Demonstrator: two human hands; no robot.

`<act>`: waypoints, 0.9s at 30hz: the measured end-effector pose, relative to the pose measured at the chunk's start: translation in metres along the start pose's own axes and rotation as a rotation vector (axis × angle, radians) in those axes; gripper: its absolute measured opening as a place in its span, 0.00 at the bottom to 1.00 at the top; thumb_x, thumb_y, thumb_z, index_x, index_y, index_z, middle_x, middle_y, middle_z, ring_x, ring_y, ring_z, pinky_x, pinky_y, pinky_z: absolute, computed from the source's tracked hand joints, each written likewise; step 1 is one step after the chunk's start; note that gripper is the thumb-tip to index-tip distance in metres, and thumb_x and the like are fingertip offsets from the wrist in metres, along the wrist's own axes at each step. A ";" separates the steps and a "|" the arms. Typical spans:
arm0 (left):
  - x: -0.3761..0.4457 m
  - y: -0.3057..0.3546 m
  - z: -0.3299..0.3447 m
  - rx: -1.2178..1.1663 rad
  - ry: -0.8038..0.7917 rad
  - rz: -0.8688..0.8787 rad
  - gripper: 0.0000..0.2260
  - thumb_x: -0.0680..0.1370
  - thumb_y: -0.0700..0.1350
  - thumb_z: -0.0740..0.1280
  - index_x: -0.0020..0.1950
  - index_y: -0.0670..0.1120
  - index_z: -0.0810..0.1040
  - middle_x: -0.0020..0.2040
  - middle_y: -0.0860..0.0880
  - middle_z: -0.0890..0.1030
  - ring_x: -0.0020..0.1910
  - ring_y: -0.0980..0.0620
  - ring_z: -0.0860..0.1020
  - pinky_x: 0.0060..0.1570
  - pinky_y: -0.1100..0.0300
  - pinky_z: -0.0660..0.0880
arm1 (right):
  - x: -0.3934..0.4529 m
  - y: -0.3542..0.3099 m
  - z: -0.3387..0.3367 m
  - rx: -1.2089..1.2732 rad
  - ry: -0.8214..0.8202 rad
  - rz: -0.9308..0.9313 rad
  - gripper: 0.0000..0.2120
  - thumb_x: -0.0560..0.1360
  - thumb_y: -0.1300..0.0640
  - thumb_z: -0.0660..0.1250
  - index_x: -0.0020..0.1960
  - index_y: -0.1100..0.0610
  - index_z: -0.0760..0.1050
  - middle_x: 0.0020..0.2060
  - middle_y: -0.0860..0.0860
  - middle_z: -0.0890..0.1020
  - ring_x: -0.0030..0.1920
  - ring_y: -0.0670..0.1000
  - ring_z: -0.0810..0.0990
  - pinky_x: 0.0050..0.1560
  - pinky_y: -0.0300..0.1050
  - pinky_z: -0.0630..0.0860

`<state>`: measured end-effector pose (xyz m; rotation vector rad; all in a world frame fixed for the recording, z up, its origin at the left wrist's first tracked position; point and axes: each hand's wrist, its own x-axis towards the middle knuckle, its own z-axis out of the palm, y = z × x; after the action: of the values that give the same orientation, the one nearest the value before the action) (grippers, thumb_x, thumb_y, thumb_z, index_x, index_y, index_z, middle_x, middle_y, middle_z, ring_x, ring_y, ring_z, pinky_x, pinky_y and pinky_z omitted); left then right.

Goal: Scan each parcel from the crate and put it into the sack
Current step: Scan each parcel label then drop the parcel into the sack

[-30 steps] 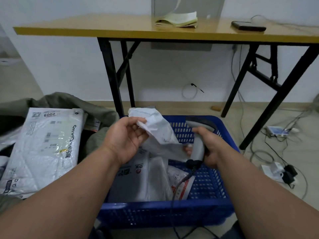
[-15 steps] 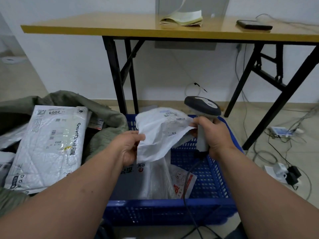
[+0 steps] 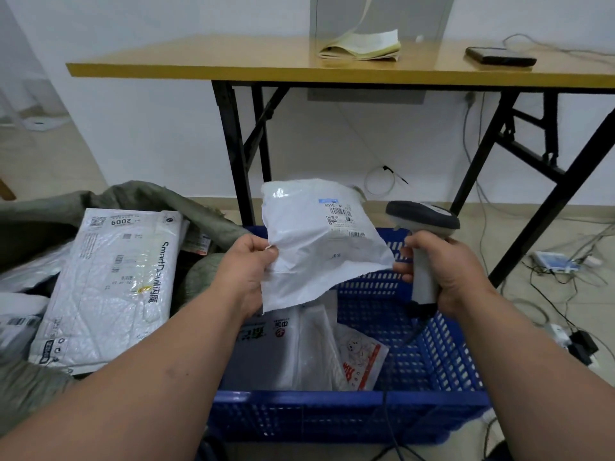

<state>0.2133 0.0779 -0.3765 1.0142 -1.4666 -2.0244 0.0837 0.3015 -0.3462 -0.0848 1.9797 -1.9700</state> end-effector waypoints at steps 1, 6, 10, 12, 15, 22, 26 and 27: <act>0.000 0.001 -0.002 0.040 0.018 0.038 0.10 0.79 0.35 0.65 0.41 0.46 0.72 0.36 0.48 0.78 0.30 0.51 0.77 0.28 0.57 0.76 | -0.002 -0.005 -0.001 0.024 -0.010 0.020 0.04 0.73 0.59 0.69 0.46 0.59 0.77 0.37 0.56 0.82 0.32 0.52 0.83 0.38 0.49 0.79; 0.003 0.005 -0.009 0.119 0.089 0.159 0.09 0.80 0.36 0.64 0.42 0.47 0.71 0.40 0.48 0.75 0.37 0.52 0.73 0.37 0.59 0.72 | -0.019 -0.028 -0.001 0.076 -0.195 0.104 0.06 0.73 0.58 0.67 0.45 0.61 0.78 0.27 0.53 0.79 0.26 0.50 0.80 0.26 0.41 0.77; 0.003 0.008 -0.011 0.127 0.128 0.208 0.10 0.80 0.35 0.64 0.41 0.48 0.71 0.38 0.50 0.73 0.36 0.54 0.70 0.37 0.62 0.67 | -0.027 -0.030 0.005 0.039 -0.331 0.197 0.07 0.74 0.56 0.67 0.44 0.61 0.78 0.30 0.55 0.78 0.27 0.51 0.79 0.26 0.42 0.75; 0.002 0.008 -0.012 0.126 0.129 0.229 0.10 0.79 0.35 0.64 0.41 0.48 0.71 0.38 0.50 0.73 0.35 0.54 0.70 0.37 0.61 0.67 | -0.028 -0.031 0.007 0.038 -0.361 0.206 0.08 0.73 0.56 0.67 0.44 0.61 0.78 0.30 0.54 0.78 0.26 0.51 0.78 0.26 0.42 0.75; 0.001 0.008 -0.013 0.124 0.127 0.245 0.11 0.79 0.35 0.64 0.41 0.48 0.71 0.37 0.50 0.72 0.34 0.54 0.70 0.36 0.61 0.67 | -0.028 -0.032 0.010 0.039 -0.384 0.203 0.08 0.73 0.56 0.67 0.44 0.61 0.78 0.29 0.54 0.78 0.26 0.51 0.78 0.25 0.41 0.75; -0.001 0.009 -0.012 0.105 0.121 0.264 0.10 0.80 0.34 0.63 0.42 0.47 0.72 0.37 0.51 0.75 0.28 0.60 0.74 0.25 0.69 0.70 | -0.030 -0.033 0.010 0.034 -0.384 0.168 0.07 0.73 0.56 0.67 0.42 0.61 0.77 0.29 0.54 0.78 0.25 0.51 0.77 0.25 0.42 0.75; -0.002 0.009 -0.013 0.098 0.124 0.267 0.11 0.79 0.33 0.63 0.42 0.47 0.72 0.37 0.51 0.75 0.29 0.59 0.74 0.24 0.70 0.70 | -0.030 -0.034 0.010 0.029 -0.378 0.166 0.07 0.74 0.56 0.66 0.42 0.61 0.77 0.29 0.54 0.78 0.25 0.51 0.77 0.25 0.42 0.74; -0.002 0.009 -0.013 0.100 0.124 0.268 0.11 0.79 0.33 0.63 0.41 0.47 0.72 0.37 0.51 0.75 0.31 0.58 0.73 0.24 0.70 0.70 | -0.030 -0.034 0.010 0.029 -0.380 0.168 0.07 0.74 0.56 0.66 0.42 0.60 0.77 0.29 0.54 0.78 0.25 0.51 0.77 0.25 0.42 0.74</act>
<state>0.2243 0.0683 -0.3693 0.9095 -1.5583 -1.6867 0.1083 0.2988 -0.3064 -0.2569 1.6583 -1.7265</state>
